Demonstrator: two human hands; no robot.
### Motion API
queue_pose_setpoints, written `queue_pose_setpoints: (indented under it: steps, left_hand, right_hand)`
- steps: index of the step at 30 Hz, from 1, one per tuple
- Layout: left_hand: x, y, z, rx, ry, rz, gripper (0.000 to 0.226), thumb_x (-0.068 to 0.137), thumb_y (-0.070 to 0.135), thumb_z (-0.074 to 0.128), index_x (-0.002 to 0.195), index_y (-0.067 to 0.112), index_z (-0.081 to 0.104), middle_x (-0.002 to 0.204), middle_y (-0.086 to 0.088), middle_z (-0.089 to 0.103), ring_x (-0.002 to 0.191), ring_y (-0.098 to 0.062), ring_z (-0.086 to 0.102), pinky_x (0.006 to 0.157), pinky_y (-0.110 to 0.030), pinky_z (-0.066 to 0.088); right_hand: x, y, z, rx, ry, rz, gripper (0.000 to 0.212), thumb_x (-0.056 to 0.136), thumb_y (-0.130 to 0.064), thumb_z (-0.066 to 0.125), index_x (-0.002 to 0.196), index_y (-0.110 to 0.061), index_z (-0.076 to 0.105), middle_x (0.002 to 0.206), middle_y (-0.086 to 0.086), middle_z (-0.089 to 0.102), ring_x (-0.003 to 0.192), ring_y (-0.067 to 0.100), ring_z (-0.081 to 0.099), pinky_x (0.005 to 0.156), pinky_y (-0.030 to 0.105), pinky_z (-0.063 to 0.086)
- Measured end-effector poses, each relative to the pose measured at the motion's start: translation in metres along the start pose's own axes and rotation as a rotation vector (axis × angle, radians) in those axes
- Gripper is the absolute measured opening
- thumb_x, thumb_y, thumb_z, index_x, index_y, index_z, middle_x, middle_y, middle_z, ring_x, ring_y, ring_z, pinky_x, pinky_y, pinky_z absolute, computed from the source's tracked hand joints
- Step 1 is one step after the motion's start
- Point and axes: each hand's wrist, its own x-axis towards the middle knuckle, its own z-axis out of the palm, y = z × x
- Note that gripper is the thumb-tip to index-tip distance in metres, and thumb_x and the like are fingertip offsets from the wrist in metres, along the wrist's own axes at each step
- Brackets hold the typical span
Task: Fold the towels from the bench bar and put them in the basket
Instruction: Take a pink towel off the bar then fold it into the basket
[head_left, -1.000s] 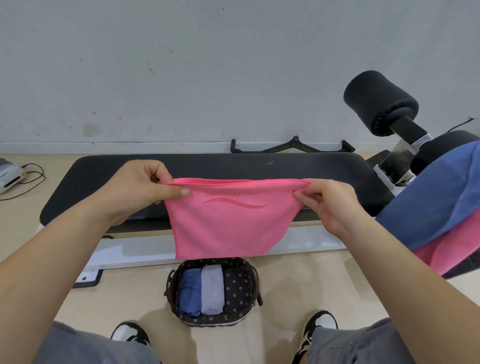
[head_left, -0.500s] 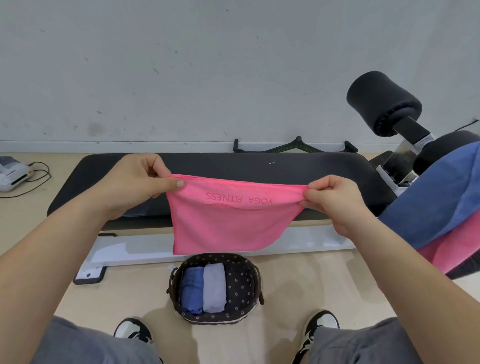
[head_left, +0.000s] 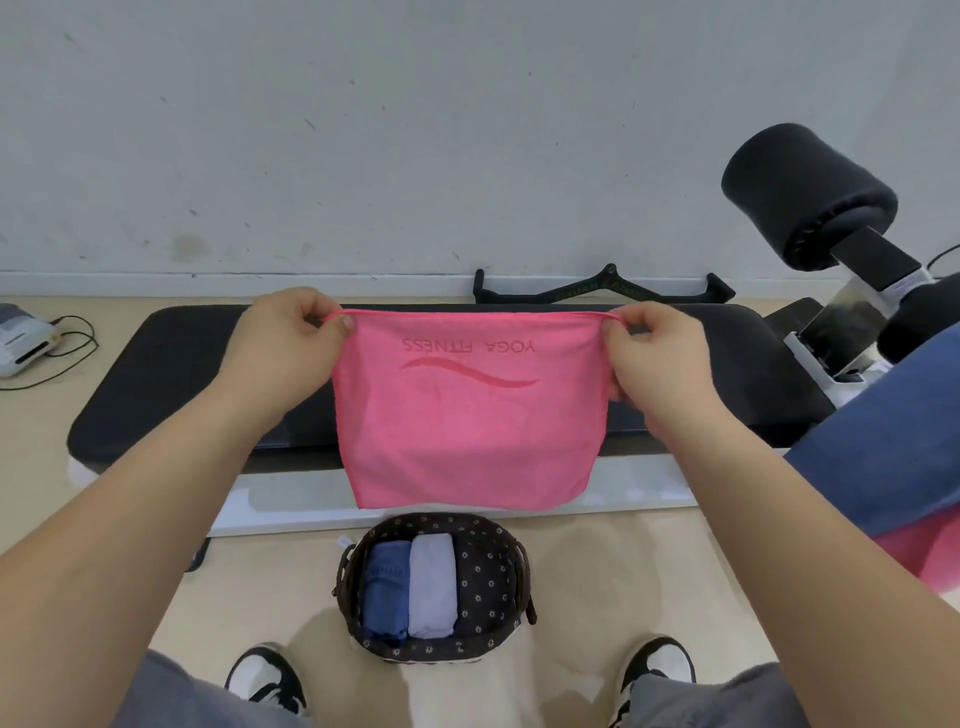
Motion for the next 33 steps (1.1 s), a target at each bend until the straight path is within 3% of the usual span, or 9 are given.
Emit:
queue_pose_setpoints:
  steps: [2,4,8,11,16,19,24,27,33]
  left_hand:
    - [0.011,0.005,0.016,-0.213,-0.053,-0.163,0.012,0.104,0.02,0.057,0.106,0.012,0.065,0.069,-0.013,0.073,0.052,-0.021,0.068,0.044,-0.027,0.05]
    - [0.021,0.009,0.031,-0.358,-0.098,-0.268,0.017,0.108,0.017,0.05,0.116,0.005,0.059,0.077,-0.018,0.076,0.058,-0.025,0.074,0.045,-0.031,0.057]
    - [0.046,0.007,0.057,-0.401,-0.085,-0.289,0.02,0.108,0.014,0.045,0.117,0.0,0.055,0.091,-0.022,0.075,0.08,-0.035,0.078,0.076,-0.05,0.065]
    - [0.062,0.003,0.07,-0.374,-0.073,-0.244,0.012,0.107,0.009,0.044,0.11,0.007,0.055,0.095,-0.02,0.074,0.083,-0.032,0.076,0.082,-0.048,0.062]
    - [0.084,-0.01,0.08,-0.246,-0.122,-0.14,0.031,0.101,0.014,0.056,0.131,0.019,0.051,0.11,-0.01,0.071,0.096,-0.023,0.07,0.091,-0.044,0.058]
    - [0.083,-0.014,0.078,-0.029,-0.186,-0.013,0.062,0.098,0.021,0.063,0.154,0.02,0.036,0.132,0.001,0.06,0.114,-0.017,0.062,0.1,-0.037,0.052]
    - [0.049,-0.016,0.071,0.351,-0.185,0.432,0.036,0.092,0.019,0.067,0.127,0.011,0.065,0.131,-0.005,0.061,0.12,-0.026,0.059,0.1,-0.041,0.049]
    - [0.018,-0.01,0.074,0.392,-0.264,0.53,0.022,0.09,0.02,0.069,0.111,0.013,0.072,0.126,-0.003,0.063,0.116,-0.024,0.06,0.095,-0.036,0.049]
    - [-0.024,0.004,0.09,0.509,-0.543,0.652,0.042,0.086,0.041,0.055,0.115,0.016,0.071,0.116,0.001,0.067,0.105,-0.023,0.064,0.091,-0.041,0.053]
  right_hand:
    - [0.009,-0.009,0.015,0.381,-0.063,0.3,0.012,0.101,-0.012,0.054,0.105,-0.01,0.065,0.069,0.01,0.07,0.049,0.021,0.066,0.041,0.024,0.048]
    - [0.021,-0.009,0.029,0.523,-0.064,0.425,0.009,0.103,-0.009,0.052,0.105,-0.01,0.06,0.082,0.016,0.075,0.06,0.023,0.075,0.047,0.028,0.057]
    - [0.047,0.009,0.056,0.332,0.055,0.274,0.009,0.099,-0.016,0.056,0.099,-0.018,0.066,0.092,0.011,0.078,0.079,0.023,0.077,0.074,0.044,0.065]
    - [0.061,0.018,0.072,0.208,0.048,0.179,0.014,0.095,-0.019,0.059,0.091,-0.029,0.068,0.09,0.001,0.078,0.089,0.023,0.074,0.087,0.046,0.062]
    - [0.076,0.023,0.082,0.192,-0.143,0.112,0.042,0.098,-0.003,0.047,0.127,-0.027,0.064,0.106,-0.01,0.074,0.096,0.004,0.069,0.08,0.017,0.054]
    - [0.076,0.024,0.069,0.134,-0.113,0.051,0.048,0.097,-0.005,0.051,0.138,-0.028,0.059,0.11,-0.011,0.074,0.09,0.003,0.069,0.075,0.019,0.054]
    - [0.063,0.019,0.032,-0.101,-0.059,0.01,0.006,0.09,-0.02,0.066,0.089,-0.019,0.071,0.082,0.001,0.074,0.078,0.023,0.071,0.078,0.044,0.062]
    - [0.043,0.018,0.012,-0.286,-0.3,0.128,0.027,0.092,-0.028,0.07,0.079,-0.005,0.07,0.07,0.014,0.075,0.066,0.033,0.074,0.062,0.044,0.065]
    - [0.007,0.032,-0.024,-0.513,-0.548,0.322,0.053,0.093,-0.047,0.07,0.074,0.003,0.077,0.064,0.013,0.075,0.062,0.029,0.076,0.067,0.042,0.066]
